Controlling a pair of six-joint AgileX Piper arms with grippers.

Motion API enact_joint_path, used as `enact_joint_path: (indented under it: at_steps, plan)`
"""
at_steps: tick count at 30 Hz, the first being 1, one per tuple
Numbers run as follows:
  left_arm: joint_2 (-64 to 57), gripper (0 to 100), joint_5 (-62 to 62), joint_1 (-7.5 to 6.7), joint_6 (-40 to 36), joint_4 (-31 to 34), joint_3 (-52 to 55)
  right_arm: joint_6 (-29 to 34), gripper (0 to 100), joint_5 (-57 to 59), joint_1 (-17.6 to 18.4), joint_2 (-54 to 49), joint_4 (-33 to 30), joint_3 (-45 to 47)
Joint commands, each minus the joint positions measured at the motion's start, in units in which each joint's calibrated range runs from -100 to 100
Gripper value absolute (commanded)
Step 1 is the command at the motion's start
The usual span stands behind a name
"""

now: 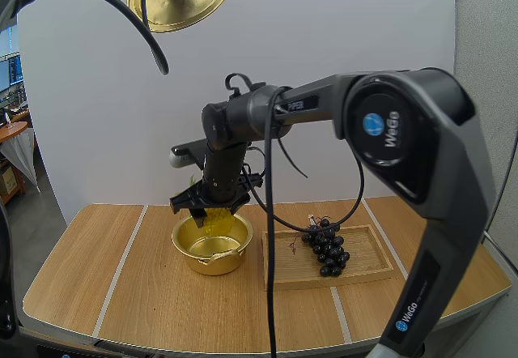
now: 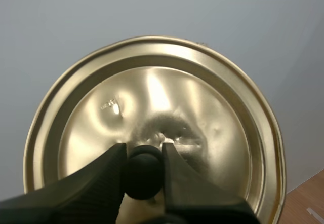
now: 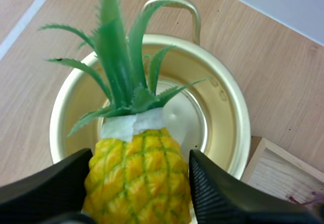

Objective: Open the pot, put the pineapple inside, and close it

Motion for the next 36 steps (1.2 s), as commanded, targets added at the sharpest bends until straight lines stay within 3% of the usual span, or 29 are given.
enact_joint_path:
  at_steps: [1, 22, 23, 27, 29, 31, 32, 36]
  plan:
    - [-0.3, 0, -0.6, -0.20, -0.2, -0.5, -0.4, -0.5, 0, 1.1, 0.1, 3.4, -0.4, -1.0]
    - [-0.3, 0, -0.6, -0.20, -0.2, -0.5, -0.4, -0.5, 0, -2.3, 0.1, 12.3, 0.3, -1.0]
    - [-0.3, 0, -0.6, -0.20, -0.2, -0.5, -0.4, -0.5, 3, -2.3, 0.1, 12.3, 0.3, -1.0]
    - [-0.3, 0, -0.6, -0.20, -0.2, -0.5, -0.4, -0.8, 38, -2.3, 0.1, 12.3, -0.4, -1.0]
    - [-0.3, 0, -0.6, -0.20, -0.2, -0.5, -0.4, -0.9, 69, -2.3, 0.1, 12.3, -0.4, -1.0]
    - [-0.3, 0, -0.6, -0.20, -0.2, -0.5, -0.4, -0.9, 94, -2.3, 0.1, 12.3, -0.4, -1.0]
    - [-0.3, 0, -0.6, -0.20, -0.2, -0.5, -0.4, -0.9, 100, -2.5, 0.1, 12.3, -0.4, -1.0]
    - [-0.3, 0, -0.6, -0.20, -0.2, -0.5, -0.4, -1.6, 100, -2.5, 0.1, 12.3, -0.4, -1.0]
